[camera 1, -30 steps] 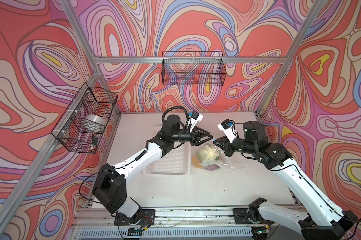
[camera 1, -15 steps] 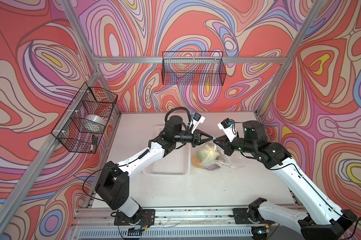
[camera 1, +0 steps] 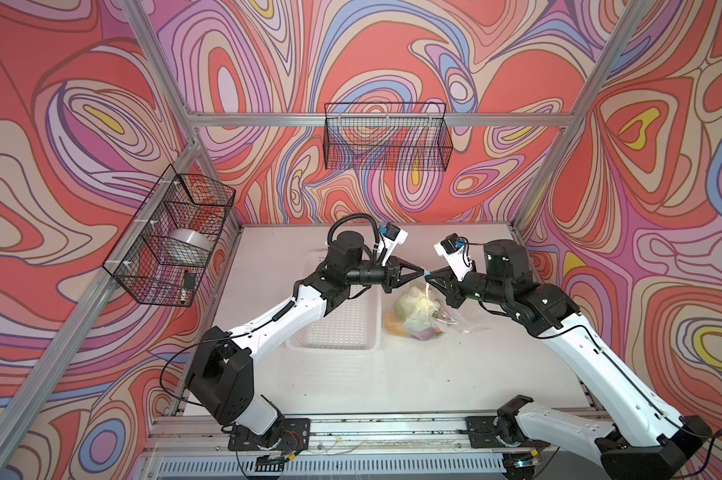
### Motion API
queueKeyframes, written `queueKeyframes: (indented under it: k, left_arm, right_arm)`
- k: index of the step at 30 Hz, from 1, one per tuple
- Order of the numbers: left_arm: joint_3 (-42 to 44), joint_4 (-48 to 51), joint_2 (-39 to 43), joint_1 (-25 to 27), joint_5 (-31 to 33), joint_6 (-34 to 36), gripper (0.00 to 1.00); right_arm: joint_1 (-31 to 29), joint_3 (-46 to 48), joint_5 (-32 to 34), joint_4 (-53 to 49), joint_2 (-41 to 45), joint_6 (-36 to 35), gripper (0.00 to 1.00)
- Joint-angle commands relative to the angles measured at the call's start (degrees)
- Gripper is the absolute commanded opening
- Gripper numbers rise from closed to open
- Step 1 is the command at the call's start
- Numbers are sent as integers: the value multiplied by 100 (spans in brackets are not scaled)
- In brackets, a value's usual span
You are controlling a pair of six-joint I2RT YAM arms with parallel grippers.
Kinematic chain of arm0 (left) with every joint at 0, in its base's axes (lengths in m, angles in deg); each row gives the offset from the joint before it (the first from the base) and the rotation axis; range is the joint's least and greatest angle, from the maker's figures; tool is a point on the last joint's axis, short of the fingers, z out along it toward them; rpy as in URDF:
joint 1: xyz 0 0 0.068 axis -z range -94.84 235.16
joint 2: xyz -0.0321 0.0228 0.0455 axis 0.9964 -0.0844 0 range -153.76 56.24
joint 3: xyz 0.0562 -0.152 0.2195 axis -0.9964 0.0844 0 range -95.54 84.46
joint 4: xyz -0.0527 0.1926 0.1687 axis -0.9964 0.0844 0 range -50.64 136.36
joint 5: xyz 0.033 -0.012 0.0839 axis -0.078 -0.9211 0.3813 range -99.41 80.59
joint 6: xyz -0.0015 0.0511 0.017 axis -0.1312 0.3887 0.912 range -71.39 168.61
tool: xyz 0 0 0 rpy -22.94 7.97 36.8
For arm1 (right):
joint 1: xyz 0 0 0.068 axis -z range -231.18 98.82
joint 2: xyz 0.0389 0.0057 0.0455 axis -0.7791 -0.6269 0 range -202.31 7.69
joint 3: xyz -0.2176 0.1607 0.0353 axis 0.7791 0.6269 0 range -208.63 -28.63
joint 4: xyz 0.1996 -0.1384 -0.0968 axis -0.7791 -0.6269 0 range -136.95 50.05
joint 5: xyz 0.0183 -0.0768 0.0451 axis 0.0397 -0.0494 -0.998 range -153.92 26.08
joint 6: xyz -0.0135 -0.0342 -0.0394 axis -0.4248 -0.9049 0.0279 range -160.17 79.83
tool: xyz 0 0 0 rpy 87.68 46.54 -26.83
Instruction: Place the food in the zip-top bag and seal the zipper
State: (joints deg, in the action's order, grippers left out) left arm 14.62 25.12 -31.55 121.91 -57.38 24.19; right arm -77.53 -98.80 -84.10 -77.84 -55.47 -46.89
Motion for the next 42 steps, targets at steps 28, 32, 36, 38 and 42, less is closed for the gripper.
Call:
queueKeyframes:
  k: [28,32,36,38,42]
  left_arm:
    - [-1201,357,-867,-1163,1734,66,0]
    - [-1222,122,-951,-1162,1183,-234,0]
    - [-1111,-123,-852,-844,51,-181,0]
    - [-1136,280,-748,-604,-157,206,0]
    - [-969,658,-541,-327,-299,630,0]
  right_arm:
    - [-11,-68,898,-1784,526,421,4]
    - [-12,-159,511,-1620,501,442,5]
    - [-12,-242,24,-1155,284,479,7]
    - [-11,-352,-55,-994,90,473,15]
    - [-11,-688,-43,-879,-267,452,44]
